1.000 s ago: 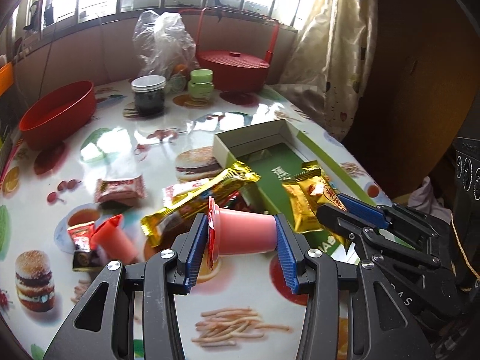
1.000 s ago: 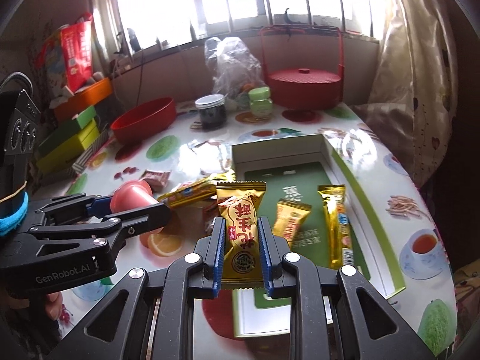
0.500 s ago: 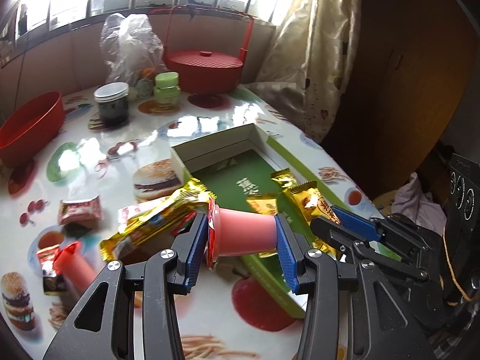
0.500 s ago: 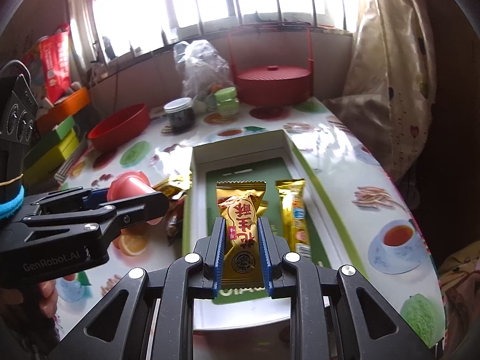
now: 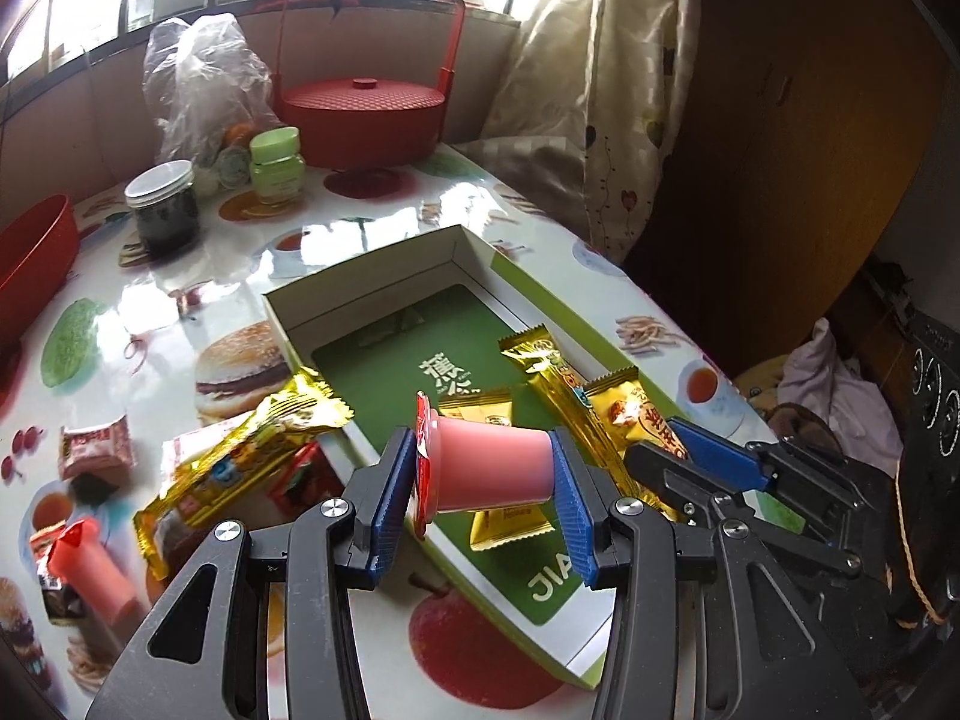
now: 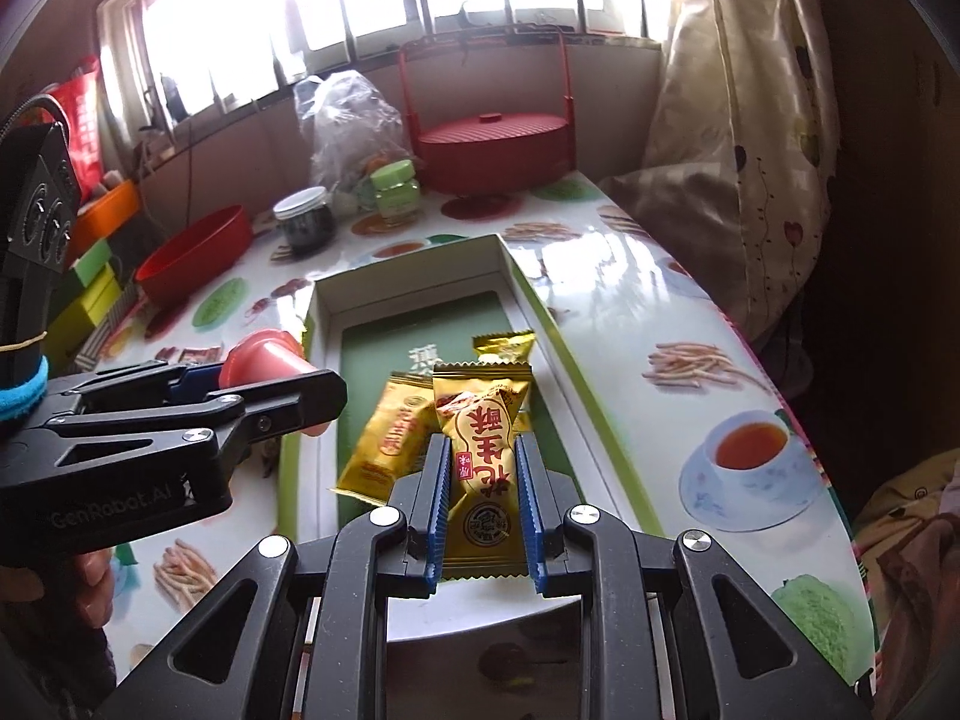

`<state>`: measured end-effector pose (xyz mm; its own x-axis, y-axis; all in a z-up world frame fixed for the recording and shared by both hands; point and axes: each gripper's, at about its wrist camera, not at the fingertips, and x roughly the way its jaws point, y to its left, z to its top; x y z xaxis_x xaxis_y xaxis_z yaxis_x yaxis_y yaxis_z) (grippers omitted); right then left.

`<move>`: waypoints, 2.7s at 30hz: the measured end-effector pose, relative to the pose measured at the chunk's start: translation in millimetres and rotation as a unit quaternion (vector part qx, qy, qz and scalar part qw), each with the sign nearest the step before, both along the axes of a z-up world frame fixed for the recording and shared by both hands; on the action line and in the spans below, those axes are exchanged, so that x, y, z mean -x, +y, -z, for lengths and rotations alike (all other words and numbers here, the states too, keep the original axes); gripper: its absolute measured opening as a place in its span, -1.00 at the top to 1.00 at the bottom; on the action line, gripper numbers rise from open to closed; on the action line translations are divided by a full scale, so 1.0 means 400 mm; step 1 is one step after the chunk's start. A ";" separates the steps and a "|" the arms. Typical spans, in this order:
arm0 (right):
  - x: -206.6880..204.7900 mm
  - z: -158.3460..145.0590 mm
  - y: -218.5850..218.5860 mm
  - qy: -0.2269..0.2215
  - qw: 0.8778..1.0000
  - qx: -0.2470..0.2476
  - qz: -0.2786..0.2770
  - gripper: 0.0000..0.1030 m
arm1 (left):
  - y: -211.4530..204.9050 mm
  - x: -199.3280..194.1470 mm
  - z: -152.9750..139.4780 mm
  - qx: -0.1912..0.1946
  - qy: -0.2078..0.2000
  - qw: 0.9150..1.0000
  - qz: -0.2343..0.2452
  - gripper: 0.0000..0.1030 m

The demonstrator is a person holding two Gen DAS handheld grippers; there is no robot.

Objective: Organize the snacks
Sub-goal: 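Carry the jelly cup with the left tool while the right tool carries the packet over the green box, then open the left tool to drop the jelly cup while the right tool releases the packet into the box, then move the left tool to a red jelly cup while the right tool reaches a long gold bar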

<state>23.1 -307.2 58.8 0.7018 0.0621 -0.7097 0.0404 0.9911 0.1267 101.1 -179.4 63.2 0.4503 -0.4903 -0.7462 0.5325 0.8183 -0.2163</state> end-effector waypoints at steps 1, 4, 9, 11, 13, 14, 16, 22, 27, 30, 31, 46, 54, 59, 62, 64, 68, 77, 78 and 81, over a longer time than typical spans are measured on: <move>0.000 0.002 -0.002 0.001 1.000 0.001 0.001 0.61 | -0.005 -0.002 0.005 -0.002 0.002 1.000 0.001 0.11; 0.000 0.012 -0.014 0.006 1.000 0.003 0.007 0.61 | -0.018 -0.001 0.015 -0.006 0.005 1.000 0.007 0.11; -0.006 0.028 -0.030 0.015 1.000 0.011 0.014 0.61 | -0.035 0.000 0.032 -0.013 0.012 1.000 0.015 0.11; -0.008 0.036 -0.037 0.018 1.000 0.010 0.016 0.61 | -0.037 0.002 0.036 -0.014 0.012 1.000 0.016 0.11; -0.008 0.039 -0.040 0.019 1.000 0.010 0.017 0.61 | -0.041 0.002 0.040 -0.017 0.014 1.000 0.017 0.11; -0.008 0.039 -0.041 0.018 1.000 0.012 0.017 0.61 | -0.044 0.000 0.041 -0.017 0.014 1.000 0.018 0.11; -0.011 0.041 -0.044 0.018 0.999 0.018 0.020 0.61 | -0.048 0.001 0.044 -0.021 0.016 0.999 0.020 0.11; -0.012 0.049 -0.044 0.020 1.000 0.016 0.017 0.60 | -0.054 0.001 0.057 -0.027 0.022 0.999 0.020 0.11; -0.012 0.049 -0.044 0.021 0.999 0.018 0.017 0.60 | -0.051 0.002 0.057 -0.020 0.022 0.999 0.020 0.11; -0.011 0.050 -0.043 0.020 1.000 0.015 0.017 0.60 | -0.050 0.001 0.060 -0.018 0.024 0.999 0.019 0.11; -0.011 0.051 -0.042 0.021 1.000 0.014 0.017 0.60 | -0.048 0.000 0.060 -0.017 0.025 0.999 0.019 0.11; -0.010 0.053 -0.040 0.022 1.000 0.006 0.015 0.55 | -0.048 -0.004 0.060 -0.019 0.026 0.999 0.017 0.10; -0.009 0.054 -0.035 0.023 1.000 0.006 0.013 0.45 | -0.045 0.001 0.057 -0.015 0.027 0.999 0.018 0.05; -0.005 0.051 -0.031 0.022 1.000 0.009 0.014 0.41 | -0.038 0.005 0.052 -0.013 0.025 0.999 0.016 0.05; -0.003 0.049 -0.027 0.021 1.000 0.010 0.014 0.38 | -0.031 0.011 0.045 -0.011 0.021 1.000 0.013 0.05; -0.001 0.047 -0.024 0.020 1.000 0.010 0.013 0.36 | -0.025 0.016 0.038 -0.009 0.017 1.000 0.011 0.05; 0.003 0.039 -0.014 0.017 1.000 0.014 0.011 0.29 | -0.015 0.033 0.018 -0.006 0.004 1.000 0.011 0.05; 0.006 0.017 0.012 0.008 1.000 0.021 0.005 0.21 | 0.017 0.056 -0.016 0.000 -0.012 1.000 0.003 0.05; 0.007 0.014 0.016 0.006 1.000 0.021 0.004 0.21 | 0.023 0.057 -0.019 0.001 -0.013 1.000 0.000 0.05; 0.006 0.007 0.026 0.003 1.000 0.022 0.001 0.20 | 0.037 0.061 -0.026 0.002 -0.016 1.000 -0.007 0.05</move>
